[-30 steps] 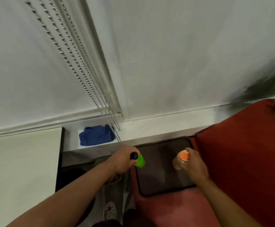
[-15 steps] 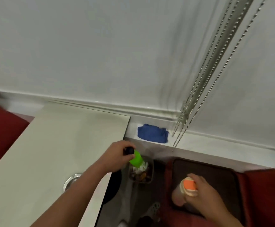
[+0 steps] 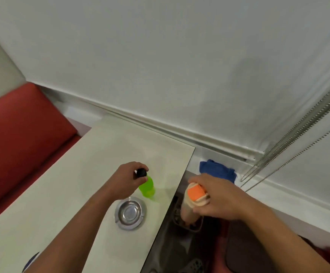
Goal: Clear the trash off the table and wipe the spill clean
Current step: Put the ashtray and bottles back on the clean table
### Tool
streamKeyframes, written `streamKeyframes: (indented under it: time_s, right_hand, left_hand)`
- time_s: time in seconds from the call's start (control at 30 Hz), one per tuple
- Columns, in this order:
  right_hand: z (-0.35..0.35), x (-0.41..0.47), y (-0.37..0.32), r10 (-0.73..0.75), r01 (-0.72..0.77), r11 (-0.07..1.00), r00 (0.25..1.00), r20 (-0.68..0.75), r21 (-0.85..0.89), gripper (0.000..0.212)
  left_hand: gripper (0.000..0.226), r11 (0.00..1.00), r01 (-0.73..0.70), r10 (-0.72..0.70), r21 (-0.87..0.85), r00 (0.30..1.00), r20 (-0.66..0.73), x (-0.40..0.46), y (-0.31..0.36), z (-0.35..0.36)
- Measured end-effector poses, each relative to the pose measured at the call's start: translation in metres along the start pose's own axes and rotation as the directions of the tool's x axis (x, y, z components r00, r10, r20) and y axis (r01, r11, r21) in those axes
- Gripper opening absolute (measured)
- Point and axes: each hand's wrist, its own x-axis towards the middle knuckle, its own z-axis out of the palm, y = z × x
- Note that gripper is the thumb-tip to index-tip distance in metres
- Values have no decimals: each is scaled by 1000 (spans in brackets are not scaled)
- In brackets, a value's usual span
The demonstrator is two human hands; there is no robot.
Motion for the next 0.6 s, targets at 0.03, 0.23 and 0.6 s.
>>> streamKeyframes:
  time_s: [0.03, 0.23, 0.6]
  right_hand:
    - [-5, 8, -10, -20, 20, 1000, 1000, 3, -22, 46]
    - [-21, 55, -55, -118, 118, 979, 993, 6, -165, 72]
    - [1, 131, -77, -146, 134, 970, 988, -47, -201, 71]
  left_hand:
    - [22, 1000, 9, -9, 0, 1000, -12, -1, -5, -3]
    - [22, 999, 45, -45, -13, 998, -41, 3, -31, -11]
    - [24, 999, 16, -15, 43, 1000, -15, 20, -51, -10]
